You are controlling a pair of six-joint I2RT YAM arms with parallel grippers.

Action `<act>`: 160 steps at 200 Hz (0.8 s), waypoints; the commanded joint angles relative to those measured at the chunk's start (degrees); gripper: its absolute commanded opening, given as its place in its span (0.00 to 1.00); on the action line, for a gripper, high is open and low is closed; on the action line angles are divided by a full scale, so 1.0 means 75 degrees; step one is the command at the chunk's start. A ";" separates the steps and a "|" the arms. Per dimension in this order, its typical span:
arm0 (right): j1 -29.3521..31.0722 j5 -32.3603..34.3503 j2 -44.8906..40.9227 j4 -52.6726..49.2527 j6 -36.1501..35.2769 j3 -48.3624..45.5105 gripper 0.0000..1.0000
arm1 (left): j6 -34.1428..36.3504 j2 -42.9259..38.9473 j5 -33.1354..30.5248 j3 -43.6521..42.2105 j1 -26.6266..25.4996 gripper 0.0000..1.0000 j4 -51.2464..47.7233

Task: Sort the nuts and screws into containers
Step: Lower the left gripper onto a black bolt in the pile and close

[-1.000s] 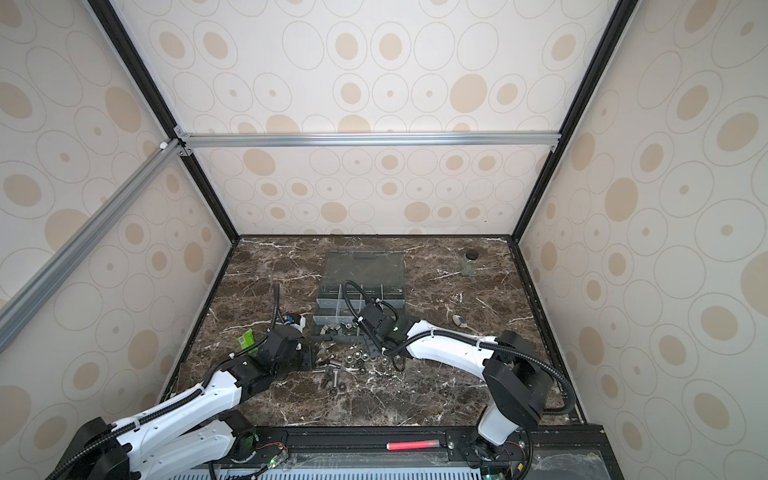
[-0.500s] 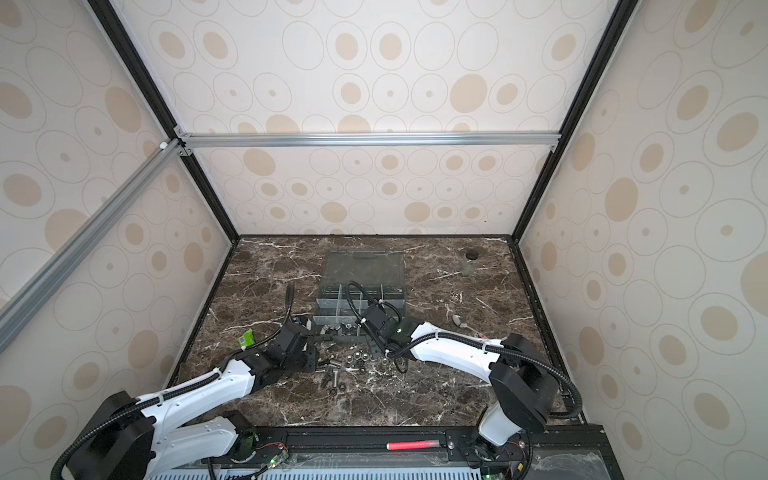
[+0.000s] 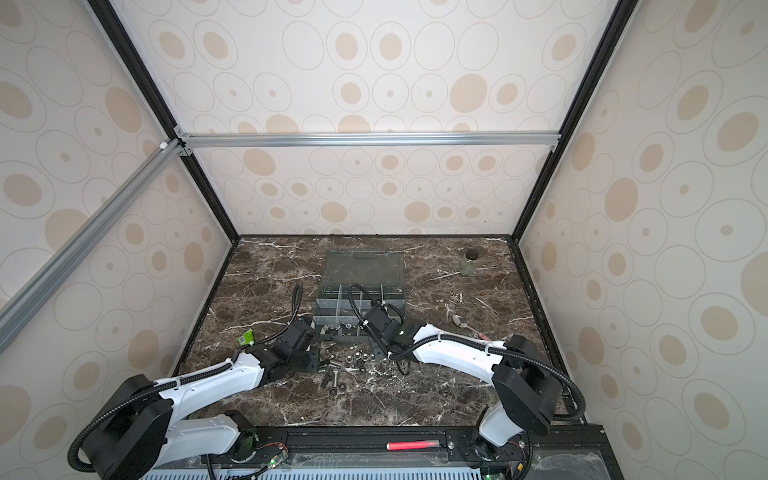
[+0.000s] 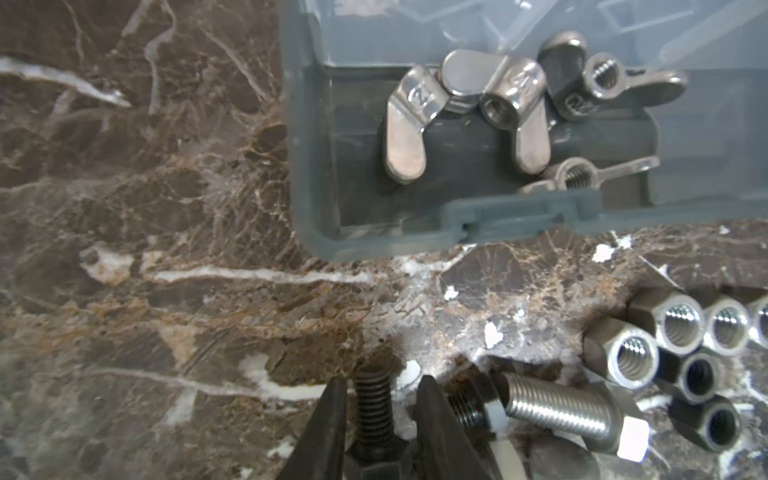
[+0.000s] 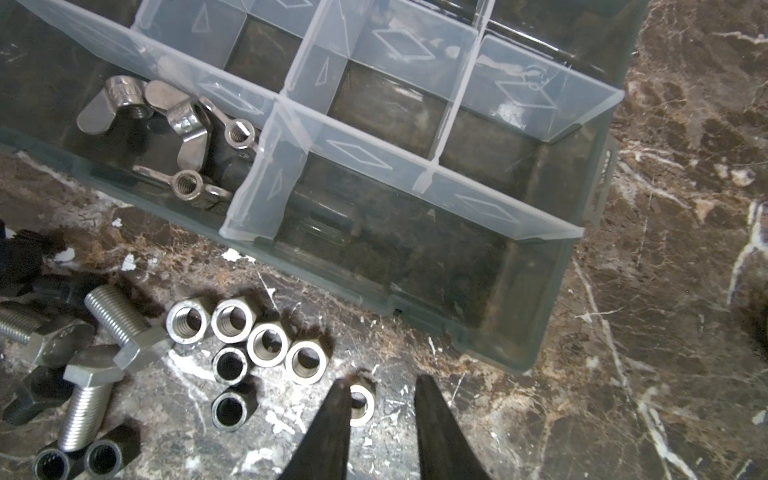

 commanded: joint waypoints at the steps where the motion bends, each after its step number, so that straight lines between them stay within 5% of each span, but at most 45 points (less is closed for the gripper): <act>1: -0.0052 0.0158 -0.0168 -0.0124 0.0125 -0.0090 0.30 | 0.0182 0.0129 -0.0184 0.0328 0.0045 0.29 -0.0192; 160: -0.0055 0.0107 -0.0074 -0.0002 0.0136 -0.0128 0.30 | 0.0330 0.0411 -0.0567 0.0552 -0.0065 0.26 -0.0805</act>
